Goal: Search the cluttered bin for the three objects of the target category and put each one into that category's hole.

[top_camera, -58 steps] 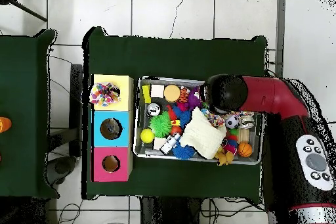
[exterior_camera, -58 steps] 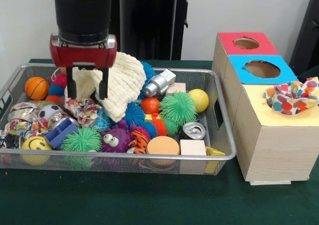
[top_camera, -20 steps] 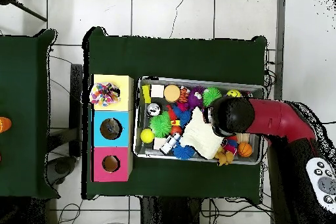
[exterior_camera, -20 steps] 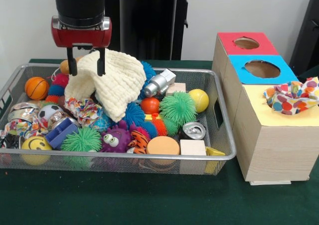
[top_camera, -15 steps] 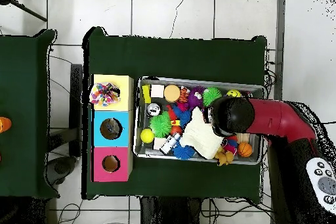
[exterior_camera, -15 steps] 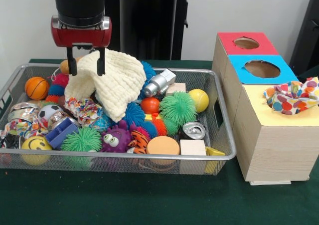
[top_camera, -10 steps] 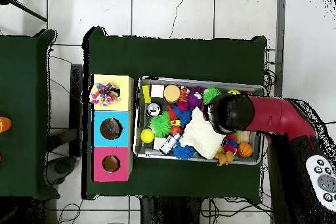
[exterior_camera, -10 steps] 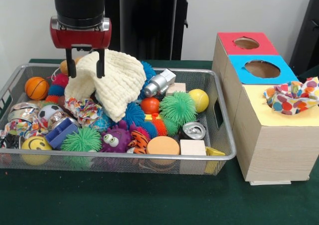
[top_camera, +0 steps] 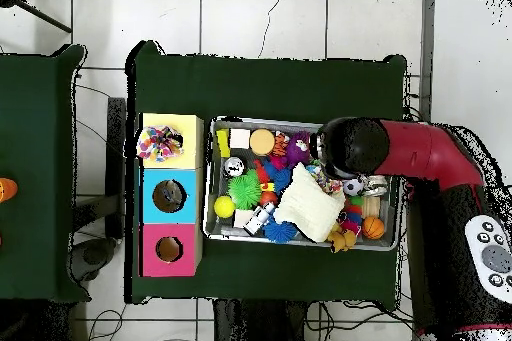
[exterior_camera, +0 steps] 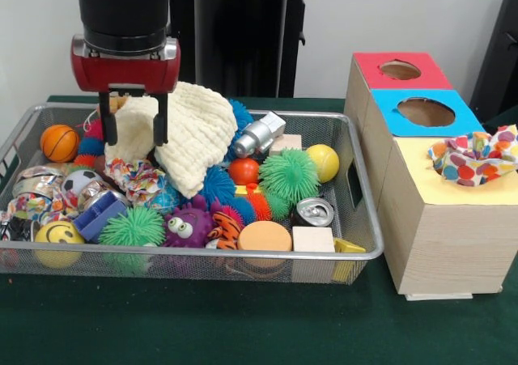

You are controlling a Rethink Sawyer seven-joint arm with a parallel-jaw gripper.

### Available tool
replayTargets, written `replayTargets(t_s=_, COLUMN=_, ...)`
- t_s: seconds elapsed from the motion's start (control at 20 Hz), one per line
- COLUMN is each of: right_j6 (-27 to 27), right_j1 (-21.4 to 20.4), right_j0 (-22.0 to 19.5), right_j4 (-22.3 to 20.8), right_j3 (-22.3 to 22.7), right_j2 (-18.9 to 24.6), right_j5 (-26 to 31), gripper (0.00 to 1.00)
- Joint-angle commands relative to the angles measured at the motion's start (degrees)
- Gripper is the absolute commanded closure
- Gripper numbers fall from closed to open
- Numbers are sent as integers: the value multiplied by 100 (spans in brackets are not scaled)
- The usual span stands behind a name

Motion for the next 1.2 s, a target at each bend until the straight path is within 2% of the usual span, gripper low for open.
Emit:
replayTargets(t_s=0.05, right_j6=-518, right_j1=503, right_j0=165, right_j4=16, right_j3=-680, right_j2=300, right_j5=777, gripper=0)
replayTargets(t_s=0.15, right_j6=-556, right_j1=778, right_j0=226, right_j4=-54, right_j3=-941, right_j2=282, right_j5=807, gripper=0)
replayTargets(t_s=0.3, right_j6=-562, right_j1=1532, right_j0=247, right_j4=-187, right_j3=-1402, right_j2=301, right_j5=366, gripper=0)
replayTargets(t_s=0.55, right_j6=-620, right_j1=2090, right_j0=241, right_j4=-293, right_j3=-1679, right_j2=280, right_j5=-59, gripper=0)
replayTargets(t_s=0.9, right_j6=-520, right_j1=2225, right_j0=295, right_j4=-281, right_j3=-1658, right_j2=249, right_j5=-297, gripper=0)
replayTargets(t_s=1.2, right_j6=-574, right_j1=1958, right_j0=205, right_j4=-240, right_j3=-1294, right_j2=280, right_j5=-405, gripper=0)
